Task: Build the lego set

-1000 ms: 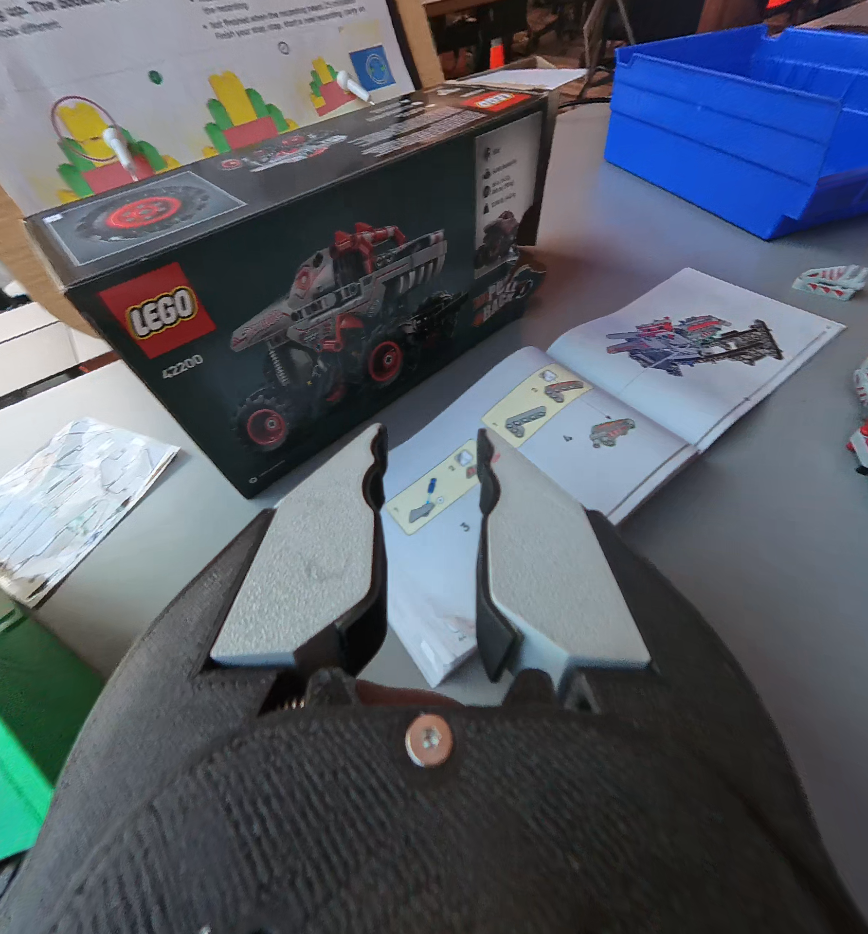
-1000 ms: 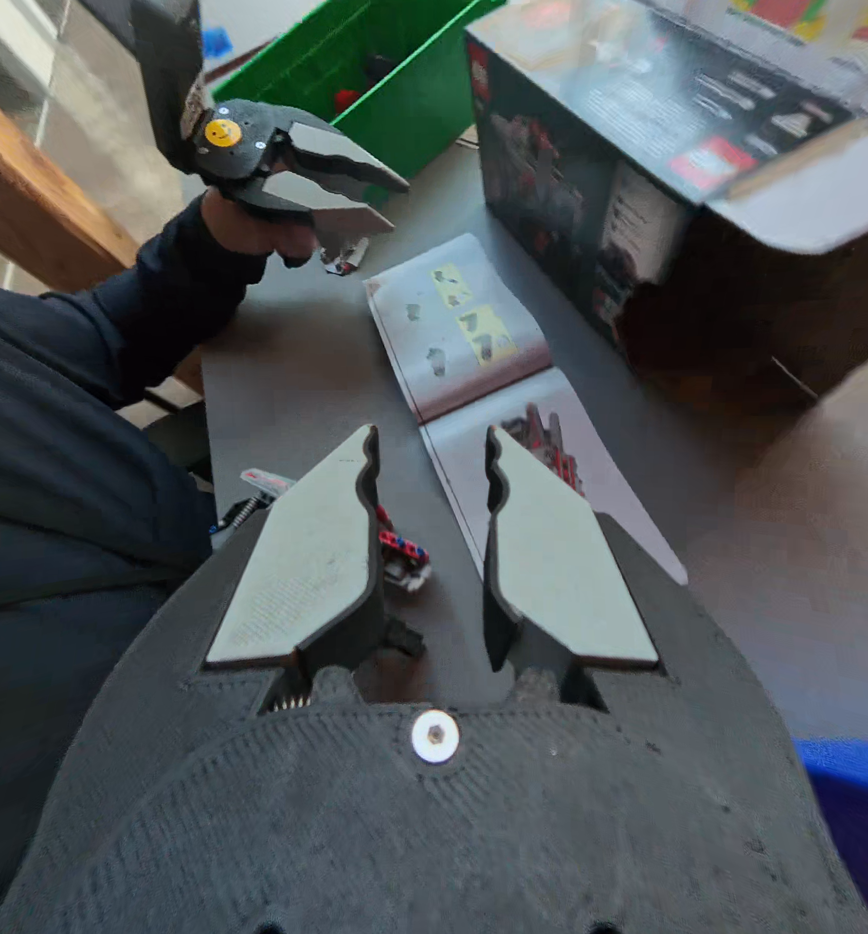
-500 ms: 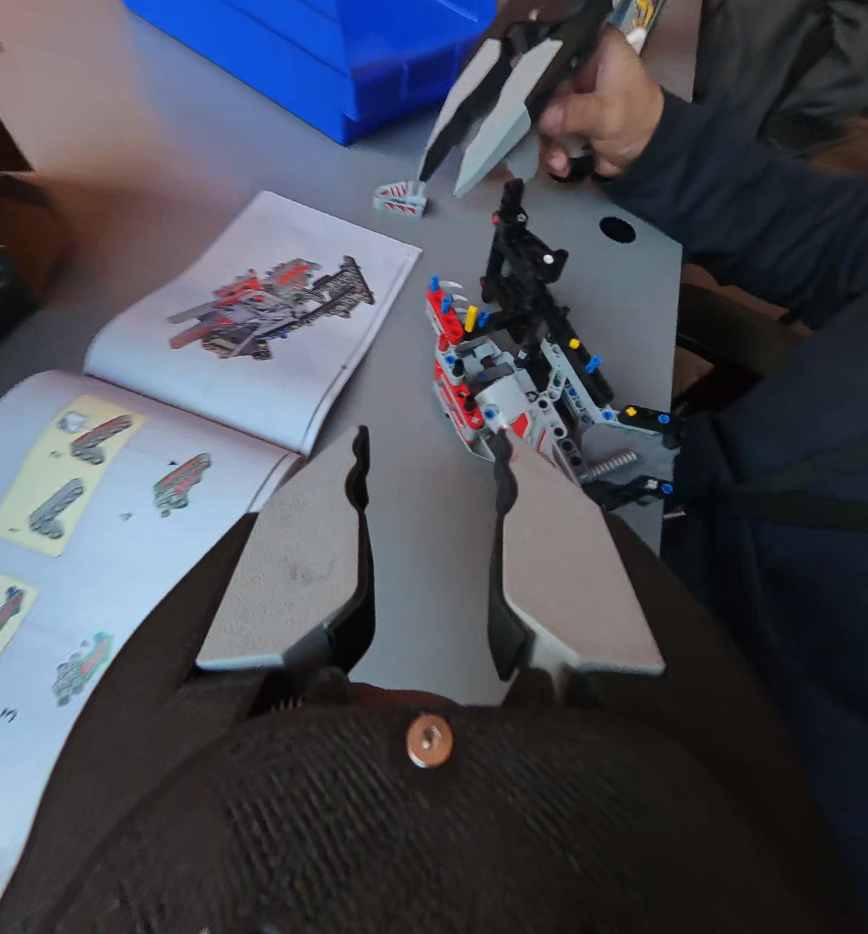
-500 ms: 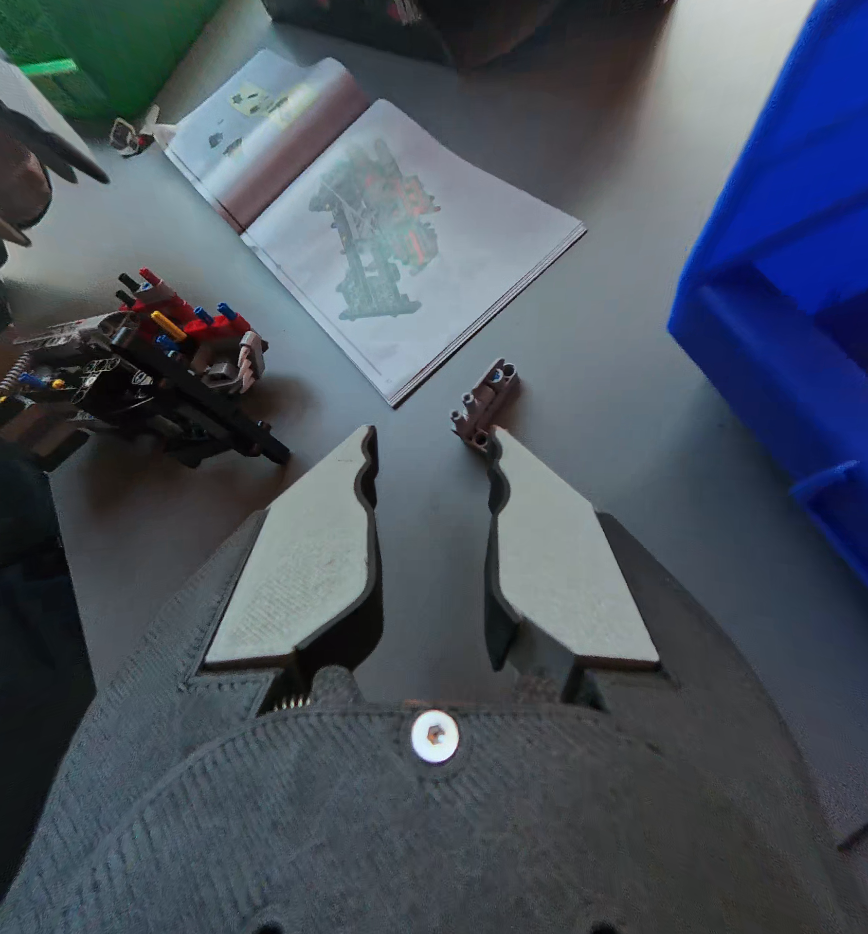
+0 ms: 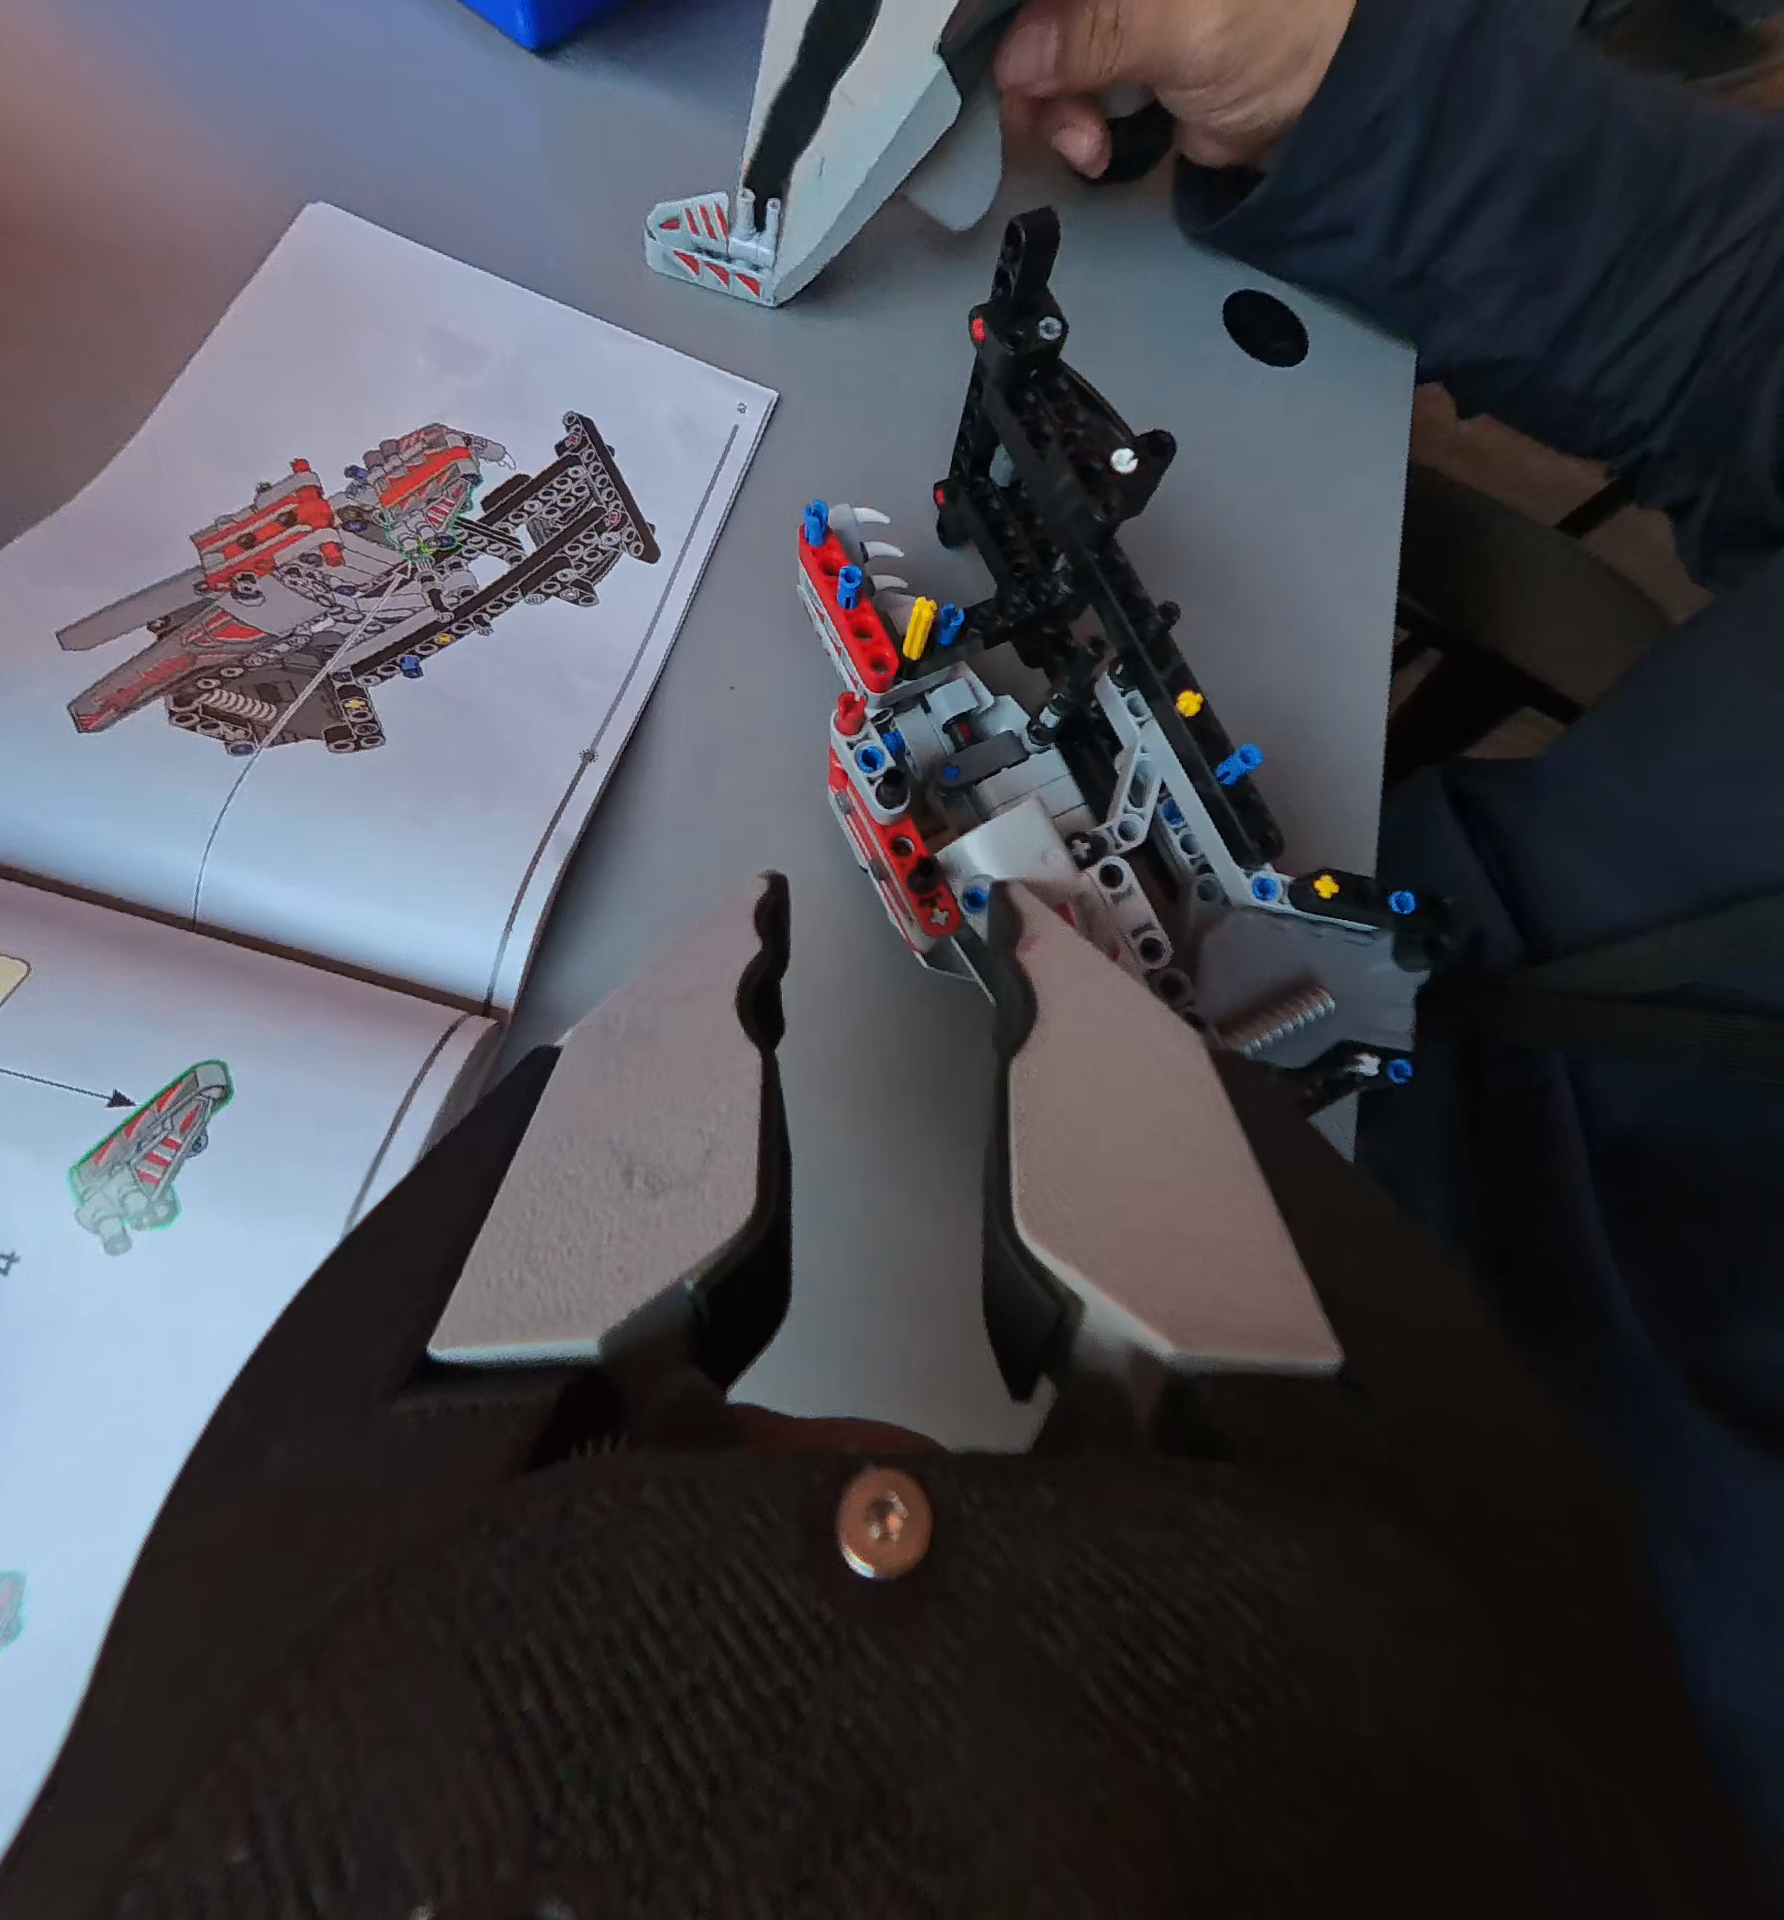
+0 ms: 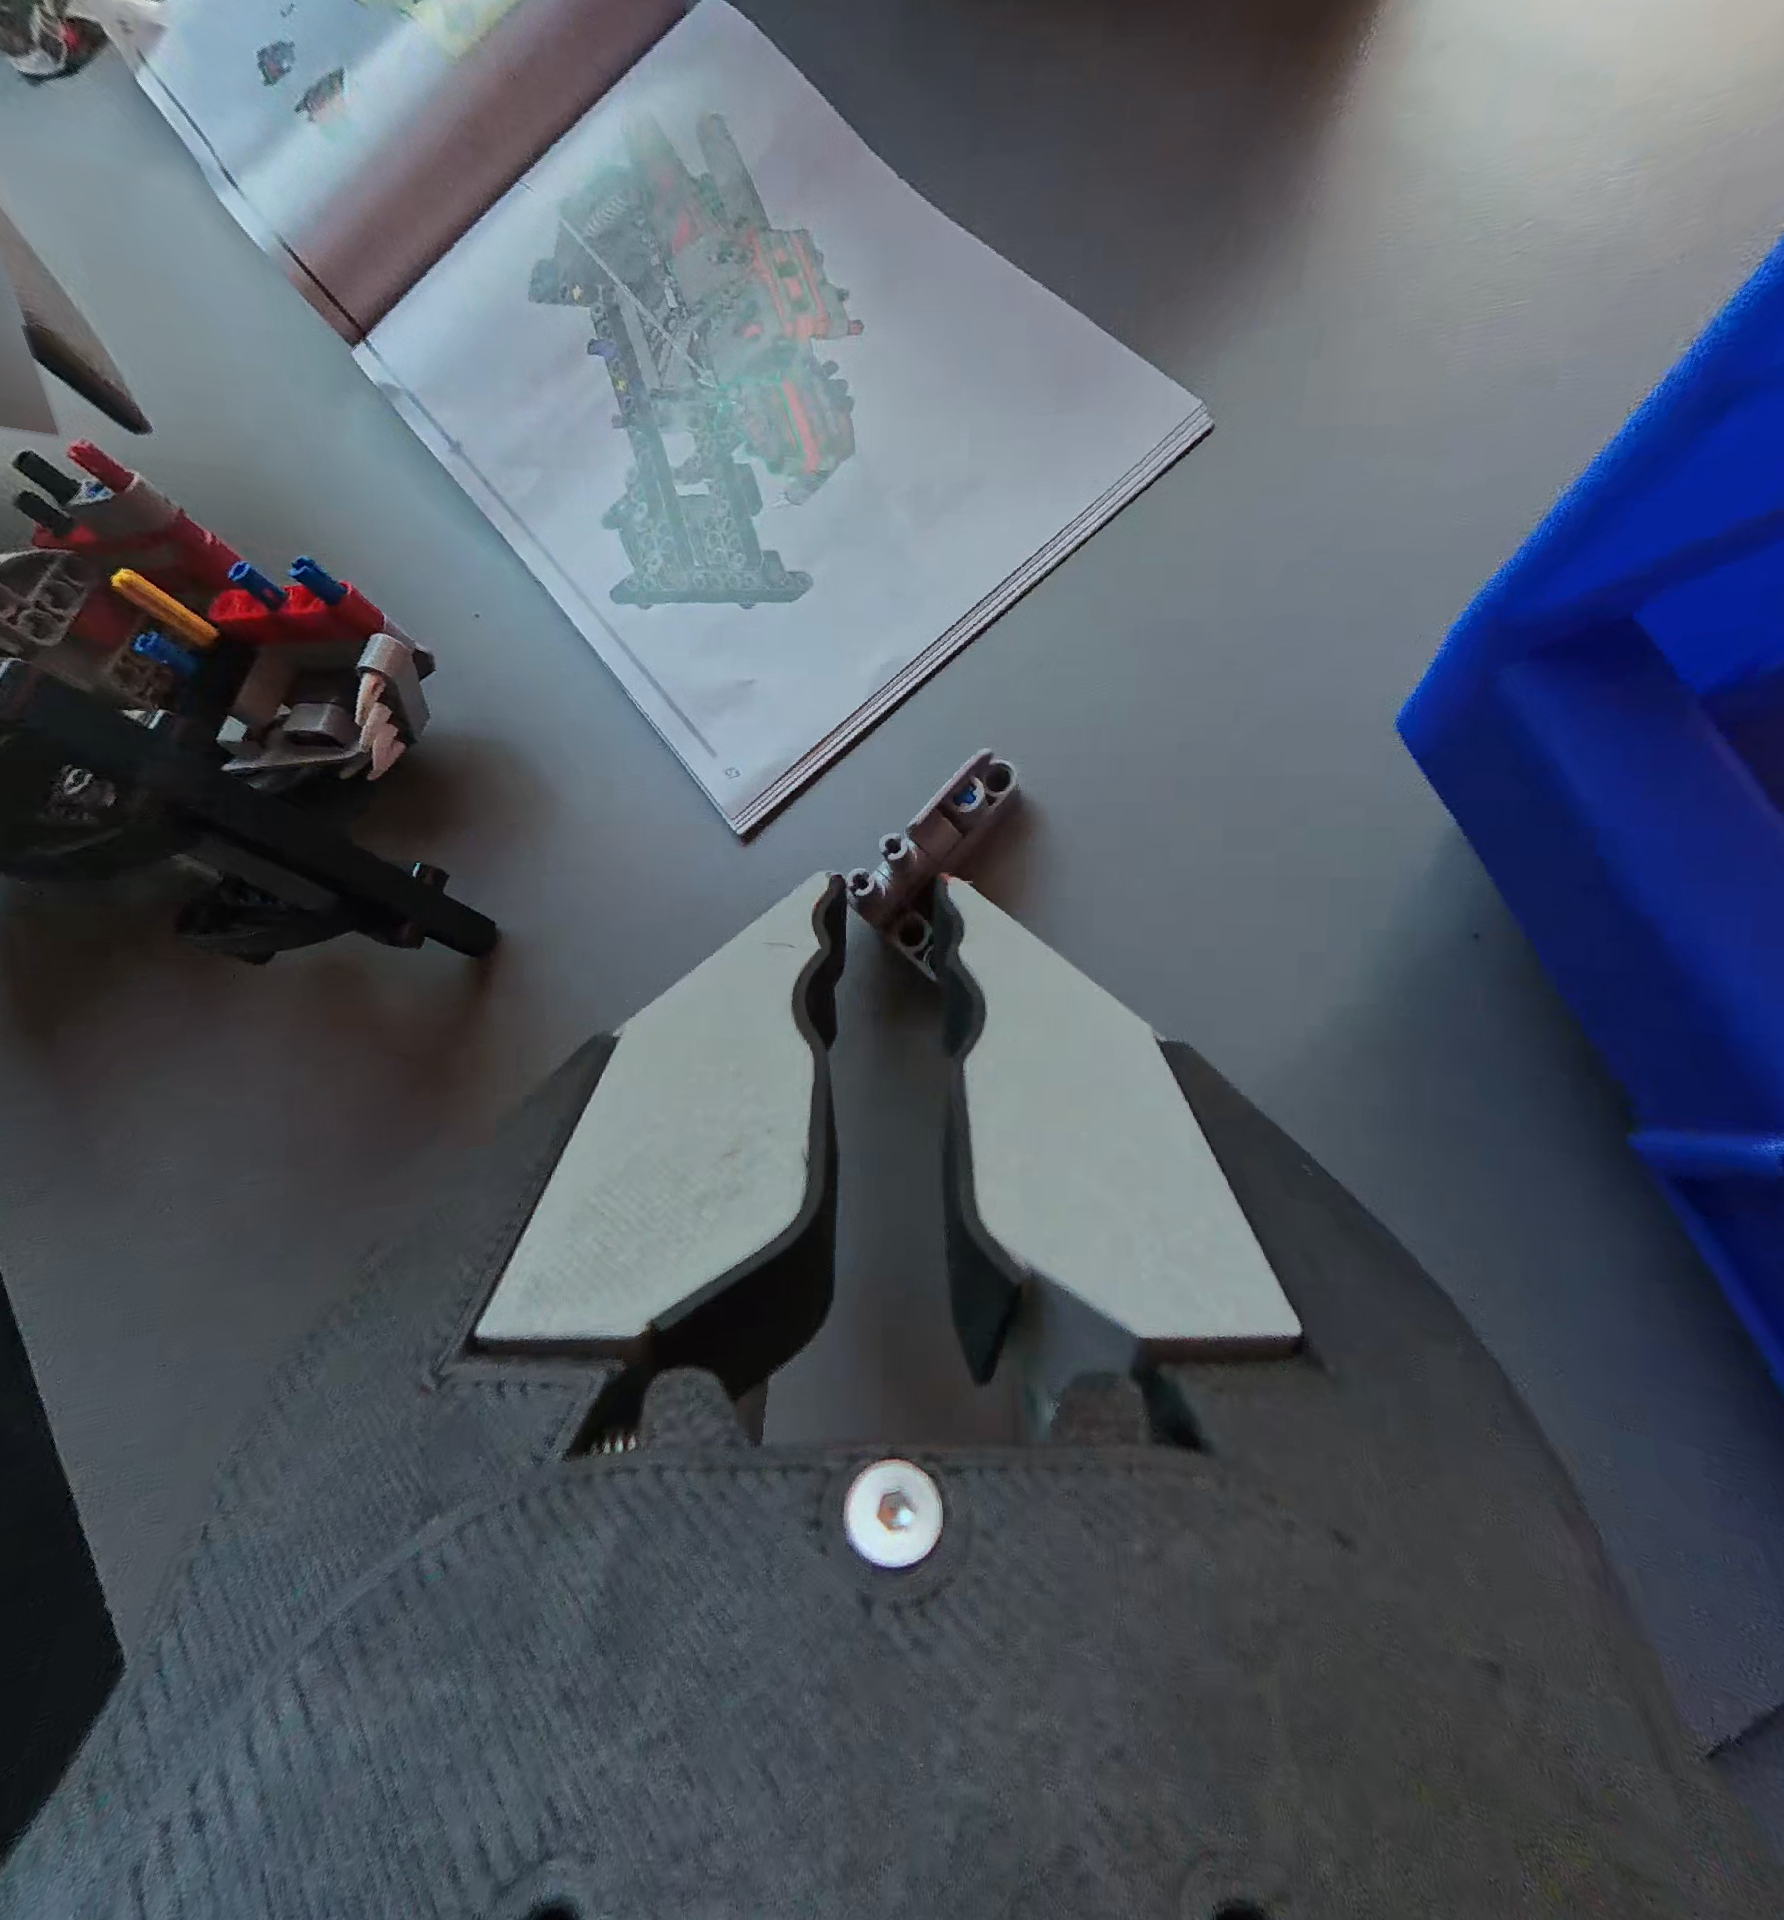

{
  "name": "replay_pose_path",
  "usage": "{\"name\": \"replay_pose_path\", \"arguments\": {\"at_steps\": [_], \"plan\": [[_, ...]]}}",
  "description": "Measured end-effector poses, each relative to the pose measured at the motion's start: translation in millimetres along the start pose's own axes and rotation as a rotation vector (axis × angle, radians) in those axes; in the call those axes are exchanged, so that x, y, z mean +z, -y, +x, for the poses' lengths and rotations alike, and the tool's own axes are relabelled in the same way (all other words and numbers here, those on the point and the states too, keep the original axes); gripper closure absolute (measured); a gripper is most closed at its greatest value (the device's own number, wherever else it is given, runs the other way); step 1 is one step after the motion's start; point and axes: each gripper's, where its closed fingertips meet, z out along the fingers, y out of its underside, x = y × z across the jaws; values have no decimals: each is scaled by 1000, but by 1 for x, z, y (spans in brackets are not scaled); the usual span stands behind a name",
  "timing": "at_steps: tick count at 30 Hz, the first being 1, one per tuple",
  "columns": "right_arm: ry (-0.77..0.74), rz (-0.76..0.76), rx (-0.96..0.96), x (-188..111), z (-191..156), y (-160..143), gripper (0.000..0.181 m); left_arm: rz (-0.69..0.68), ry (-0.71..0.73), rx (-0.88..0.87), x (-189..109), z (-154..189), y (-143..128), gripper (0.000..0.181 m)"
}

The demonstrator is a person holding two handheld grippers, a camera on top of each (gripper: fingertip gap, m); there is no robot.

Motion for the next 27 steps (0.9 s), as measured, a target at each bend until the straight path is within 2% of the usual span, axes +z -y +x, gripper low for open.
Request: {"name": "replay_pose_path", "arguments": {"at_steps": [6, 10, 14, 18, 21, 25, 27], "plan": [[37, 48, 6, -6, -5, 1, 170, -28, 81, 27, -1, -24, 1, 147], [108, 143, -14, -17, -16, 13, 170, 31, 45, 46, -8, -16, 13, 145], [207, 282, -2, -37, -37, 35, 171, 103, 124, 101, -15, -20, 38, 148], [367, 459, -1, -62, -79, 73, 172, 152, 151, 172, -9, -14, 75, 151], [470, 520, -29, -72, -115, 95, 171, 178, 94, 139, 1, -16, 97, 153], [494, 514, -20, -67, -141, 105, 172, 271, -123, 41, 7, 4, 118, 148], [481, 523, 53, -64, -141, 109, 172, 297, -93, 48, 8, 6, 122, 144]]}}
